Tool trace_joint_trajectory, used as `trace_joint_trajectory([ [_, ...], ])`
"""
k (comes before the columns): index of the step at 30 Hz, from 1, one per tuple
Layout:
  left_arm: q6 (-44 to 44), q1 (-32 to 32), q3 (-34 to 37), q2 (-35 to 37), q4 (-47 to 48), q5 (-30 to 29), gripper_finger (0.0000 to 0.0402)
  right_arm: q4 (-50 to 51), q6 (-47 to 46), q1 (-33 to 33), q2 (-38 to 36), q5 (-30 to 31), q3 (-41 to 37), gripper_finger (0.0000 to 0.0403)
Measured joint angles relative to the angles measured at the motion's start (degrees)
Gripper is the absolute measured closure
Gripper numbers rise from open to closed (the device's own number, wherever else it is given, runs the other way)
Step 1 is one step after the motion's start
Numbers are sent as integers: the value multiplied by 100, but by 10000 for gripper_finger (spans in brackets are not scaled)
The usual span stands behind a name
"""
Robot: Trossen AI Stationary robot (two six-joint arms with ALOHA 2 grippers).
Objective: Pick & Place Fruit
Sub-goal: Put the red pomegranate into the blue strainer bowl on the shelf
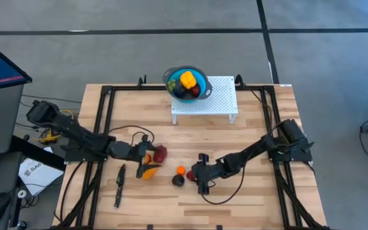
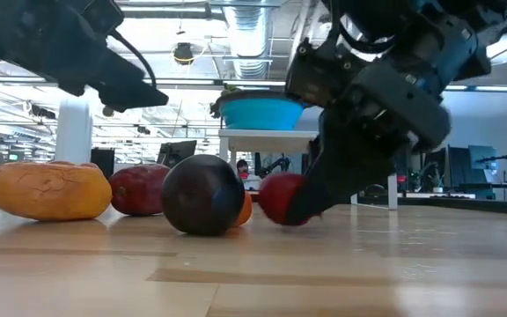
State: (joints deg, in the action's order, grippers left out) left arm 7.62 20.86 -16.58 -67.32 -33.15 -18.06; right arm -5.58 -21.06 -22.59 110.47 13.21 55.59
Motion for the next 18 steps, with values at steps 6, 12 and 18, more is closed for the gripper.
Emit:
trace_joint_trajectory([
  [6,773,-181,-200,-946,-1180,-27,101,507,0,-31,-562,514,2,254],
  [12,1218,-432,-1024,-1603,-1246,212,101,1334,-88,-58,-1075,1707,305,224],
  [18,1218,-618,-1664,-1970,-1237,245,101,1442,334,-46,-1088,2077,681,241],
])
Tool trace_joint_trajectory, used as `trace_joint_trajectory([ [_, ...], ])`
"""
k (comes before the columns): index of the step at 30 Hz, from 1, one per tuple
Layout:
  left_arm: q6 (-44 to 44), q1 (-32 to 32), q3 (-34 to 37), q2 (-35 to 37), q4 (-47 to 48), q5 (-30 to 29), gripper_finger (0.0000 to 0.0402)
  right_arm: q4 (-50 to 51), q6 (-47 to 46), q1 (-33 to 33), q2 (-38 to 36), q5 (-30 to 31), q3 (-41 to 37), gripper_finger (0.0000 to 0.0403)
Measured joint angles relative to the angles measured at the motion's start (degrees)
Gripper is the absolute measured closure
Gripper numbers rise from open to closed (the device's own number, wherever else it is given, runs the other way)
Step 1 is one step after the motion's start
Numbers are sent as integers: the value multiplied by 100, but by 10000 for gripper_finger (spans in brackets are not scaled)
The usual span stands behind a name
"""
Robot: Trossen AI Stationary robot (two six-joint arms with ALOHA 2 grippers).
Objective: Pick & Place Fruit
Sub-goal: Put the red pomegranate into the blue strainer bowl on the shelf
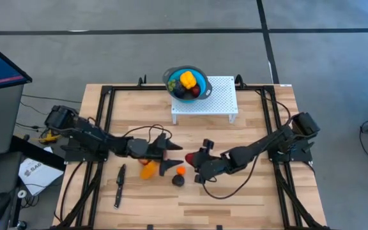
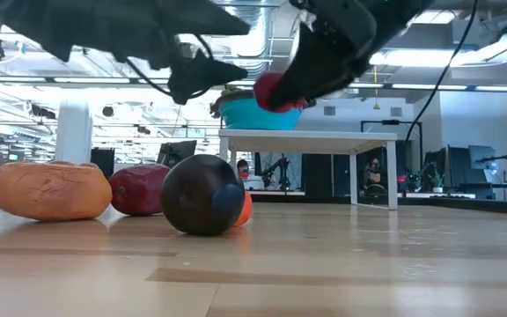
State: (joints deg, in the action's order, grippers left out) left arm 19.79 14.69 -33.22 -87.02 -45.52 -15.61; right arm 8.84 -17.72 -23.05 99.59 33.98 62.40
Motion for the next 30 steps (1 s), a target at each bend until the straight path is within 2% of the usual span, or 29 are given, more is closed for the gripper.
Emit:
trace_joint_trajectory([
  [6,13,-149,-92,-111,16,-6,101,-154,262,-13,0,374,89,234],
  [10,18,-187,-98,-161,-10,-23,101,-327,336,31,0,379,93,222],
  [19,220,-314,-97,-326,-94,-26,101,-742,634,152,2,410,88,234],
  [24,216,-344,-96,-339,-184,100,101,-784,632,175,4,377,86,226],
  [27,216,-355,-96,-339,-210,124,115,-802,636,171,4,377,86,216],
  [30,216,-432,-96,-339,-229,321,149,-862,742,177,4,378,86,207],
])
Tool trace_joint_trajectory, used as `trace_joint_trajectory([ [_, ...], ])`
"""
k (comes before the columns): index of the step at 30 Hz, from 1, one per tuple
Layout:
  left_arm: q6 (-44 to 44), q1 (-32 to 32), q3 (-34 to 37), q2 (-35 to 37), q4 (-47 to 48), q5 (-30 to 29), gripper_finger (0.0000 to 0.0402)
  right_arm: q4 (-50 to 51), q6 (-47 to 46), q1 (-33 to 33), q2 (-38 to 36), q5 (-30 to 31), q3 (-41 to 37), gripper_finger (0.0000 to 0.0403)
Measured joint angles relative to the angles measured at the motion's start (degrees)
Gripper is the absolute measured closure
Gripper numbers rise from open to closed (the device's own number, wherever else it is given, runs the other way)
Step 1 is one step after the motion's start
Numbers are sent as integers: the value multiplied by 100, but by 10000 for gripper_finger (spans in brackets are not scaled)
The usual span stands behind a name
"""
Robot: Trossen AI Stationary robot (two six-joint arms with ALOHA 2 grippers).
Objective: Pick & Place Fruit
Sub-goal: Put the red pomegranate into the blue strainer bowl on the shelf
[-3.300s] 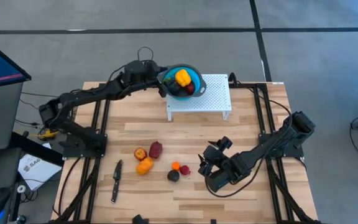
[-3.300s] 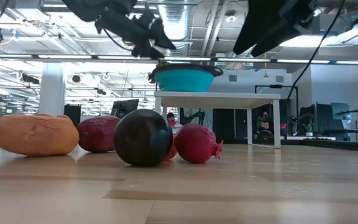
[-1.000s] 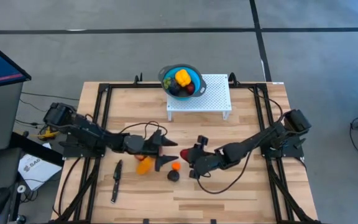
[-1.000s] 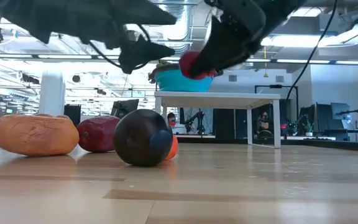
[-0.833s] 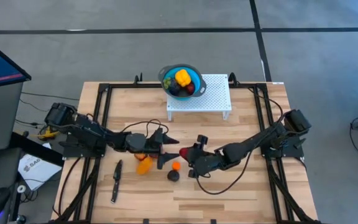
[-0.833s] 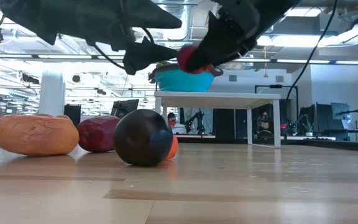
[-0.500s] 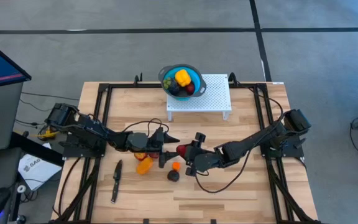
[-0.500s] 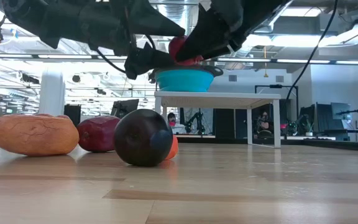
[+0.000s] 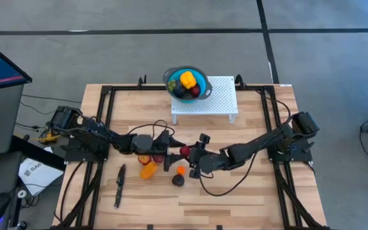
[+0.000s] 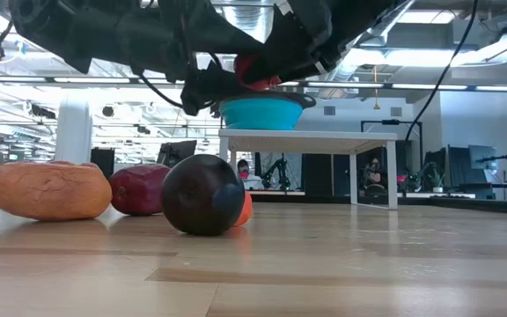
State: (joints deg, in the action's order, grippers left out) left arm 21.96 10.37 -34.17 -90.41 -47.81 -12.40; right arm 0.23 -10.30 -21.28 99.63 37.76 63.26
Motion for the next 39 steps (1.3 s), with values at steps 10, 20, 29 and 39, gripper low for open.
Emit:
trace_joint_trajectory([
  [10,-64,-140,15,0,45,393,228,146,17,7,-6,-211,-10,181],
  [20,173,-251,15,4,44,518,221,1410,-1003,-251,-14,88,-253,163],
  [29,548,-310,15,4,-125,1198,217,136,-1626,-1377,10,2440,-1331,163],
  [39,1330,-290,15,4,-534,1427,212,-2606,937,-1721,0,3213,-1417,163],
])
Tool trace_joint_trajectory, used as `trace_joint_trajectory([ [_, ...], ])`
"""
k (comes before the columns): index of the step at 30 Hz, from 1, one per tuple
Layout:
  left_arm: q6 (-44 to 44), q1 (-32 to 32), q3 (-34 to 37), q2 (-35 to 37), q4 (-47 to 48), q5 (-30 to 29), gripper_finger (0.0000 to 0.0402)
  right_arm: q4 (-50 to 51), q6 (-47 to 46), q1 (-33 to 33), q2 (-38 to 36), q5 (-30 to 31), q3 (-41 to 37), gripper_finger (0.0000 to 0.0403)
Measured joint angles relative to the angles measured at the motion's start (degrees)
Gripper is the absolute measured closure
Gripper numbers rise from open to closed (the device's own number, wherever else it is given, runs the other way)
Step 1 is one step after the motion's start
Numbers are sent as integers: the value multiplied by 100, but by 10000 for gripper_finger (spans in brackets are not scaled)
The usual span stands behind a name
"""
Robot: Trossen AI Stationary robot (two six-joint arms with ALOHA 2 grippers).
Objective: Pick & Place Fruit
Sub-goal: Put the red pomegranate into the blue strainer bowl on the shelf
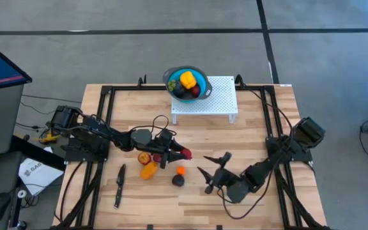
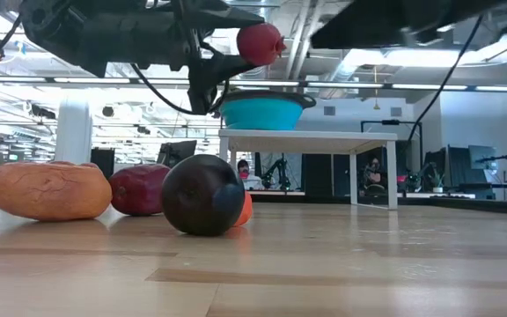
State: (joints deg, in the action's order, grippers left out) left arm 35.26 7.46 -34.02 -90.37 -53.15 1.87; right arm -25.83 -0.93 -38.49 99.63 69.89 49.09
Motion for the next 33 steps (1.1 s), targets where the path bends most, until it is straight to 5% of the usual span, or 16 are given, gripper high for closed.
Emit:
trace_joint_trajectory([
  [5,-1,0,0,0,-2,-2,211,-142,590,347,2,-661,300,163],
  [11,-22,0,0,0,-6,-20,207,-120,1452,635,0,-707,420,159],
  [19,-32,0,2,0,-3,-11,208,-137,2127,763,129,-1180,431,88],
  [25,-41,0,4,0,-3,-9,205,-733,2778,978,800,-862,697,70],
  [33,-45,11,7,0,22,56,203,-1129,3737,880,1539,154,1374,124],
])
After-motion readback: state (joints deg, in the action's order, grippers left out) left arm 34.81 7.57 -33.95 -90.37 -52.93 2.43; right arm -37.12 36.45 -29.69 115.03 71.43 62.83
